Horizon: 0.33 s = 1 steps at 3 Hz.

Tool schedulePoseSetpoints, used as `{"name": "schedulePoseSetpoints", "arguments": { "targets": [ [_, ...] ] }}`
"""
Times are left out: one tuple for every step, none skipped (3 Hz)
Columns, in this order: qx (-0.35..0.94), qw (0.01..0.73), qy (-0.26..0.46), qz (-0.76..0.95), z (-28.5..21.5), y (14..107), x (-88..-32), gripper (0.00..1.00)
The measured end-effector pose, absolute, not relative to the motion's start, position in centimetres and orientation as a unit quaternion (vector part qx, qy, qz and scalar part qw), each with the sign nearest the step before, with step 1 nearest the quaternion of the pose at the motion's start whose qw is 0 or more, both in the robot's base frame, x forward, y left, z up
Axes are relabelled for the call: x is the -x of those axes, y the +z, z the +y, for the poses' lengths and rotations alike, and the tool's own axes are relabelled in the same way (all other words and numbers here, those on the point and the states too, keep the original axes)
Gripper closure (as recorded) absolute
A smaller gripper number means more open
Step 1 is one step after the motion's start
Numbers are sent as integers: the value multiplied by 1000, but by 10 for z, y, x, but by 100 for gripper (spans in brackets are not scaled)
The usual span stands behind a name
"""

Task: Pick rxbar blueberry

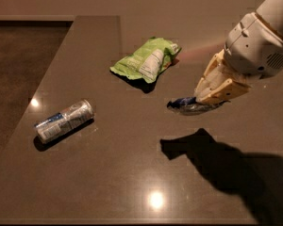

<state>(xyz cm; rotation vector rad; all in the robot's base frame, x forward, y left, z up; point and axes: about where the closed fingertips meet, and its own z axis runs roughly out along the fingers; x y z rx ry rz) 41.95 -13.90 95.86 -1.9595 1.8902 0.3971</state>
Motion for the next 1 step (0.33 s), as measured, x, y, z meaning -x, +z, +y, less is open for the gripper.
{"name": "schedulePoseSetpoints", "arguments": {
  "targets": [
    [699,194,142,674,-139,959,-419,100]
  ]
}}
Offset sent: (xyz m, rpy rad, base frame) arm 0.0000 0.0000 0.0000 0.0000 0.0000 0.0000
